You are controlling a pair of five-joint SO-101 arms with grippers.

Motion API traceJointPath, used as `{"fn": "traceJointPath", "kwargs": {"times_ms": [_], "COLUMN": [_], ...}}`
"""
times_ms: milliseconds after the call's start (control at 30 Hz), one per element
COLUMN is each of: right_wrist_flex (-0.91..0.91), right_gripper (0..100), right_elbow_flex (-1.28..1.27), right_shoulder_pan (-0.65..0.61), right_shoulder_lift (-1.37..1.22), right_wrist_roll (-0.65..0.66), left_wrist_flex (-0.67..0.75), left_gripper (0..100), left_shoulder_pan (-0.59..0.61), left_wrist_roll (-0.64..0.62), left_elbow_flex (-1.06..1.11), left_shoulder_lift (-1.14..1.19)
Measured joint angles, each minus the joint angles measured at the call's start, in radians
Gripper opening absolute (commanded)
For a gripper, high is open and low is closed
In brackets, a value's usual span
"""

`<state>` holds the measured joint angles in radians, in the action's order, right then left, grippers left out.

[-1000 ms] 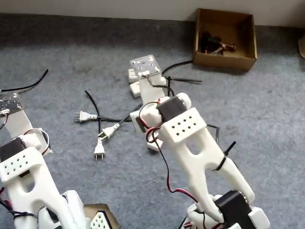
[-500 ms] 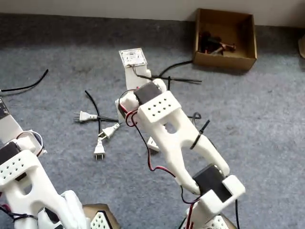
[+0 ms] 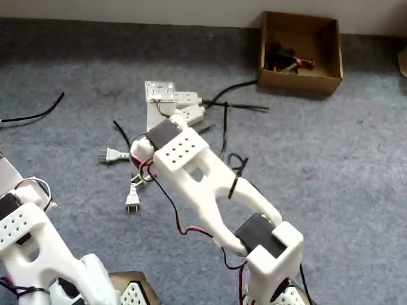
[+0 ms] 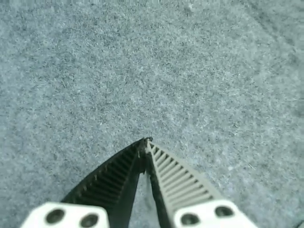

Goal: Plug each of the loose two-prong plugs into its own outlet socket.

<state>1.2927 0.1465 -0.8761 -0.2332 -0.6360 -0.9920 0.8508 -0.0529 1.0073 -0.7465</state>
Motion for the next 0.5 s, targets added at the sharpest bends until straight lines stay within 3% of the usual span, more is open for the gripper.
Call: {"fn": "traceJointPath", "kwargs": {"times_ms": [167,500], "right_wrist_flex": [-0.009,-0.172], "right_gripper": [10.8,10.8], "right_elbow_flex": [0.0,0.0], "right_shoulder_pan": [-0.014,-0.014], "right_shoulder_lift": [0.0,-0.055], "right_wrist_roll": [-0.121,-0.146], "left_wrist_flex": [0.012,0.034], "left_gripper": [1,1], "left_shoulder_pan": [0.037,0.089], "left_wrist_roll": [-0.029,-0.086], "left_elbow_flex": [0.0,0.003], "left_shoulder_lift": [0.0,0.0]}}
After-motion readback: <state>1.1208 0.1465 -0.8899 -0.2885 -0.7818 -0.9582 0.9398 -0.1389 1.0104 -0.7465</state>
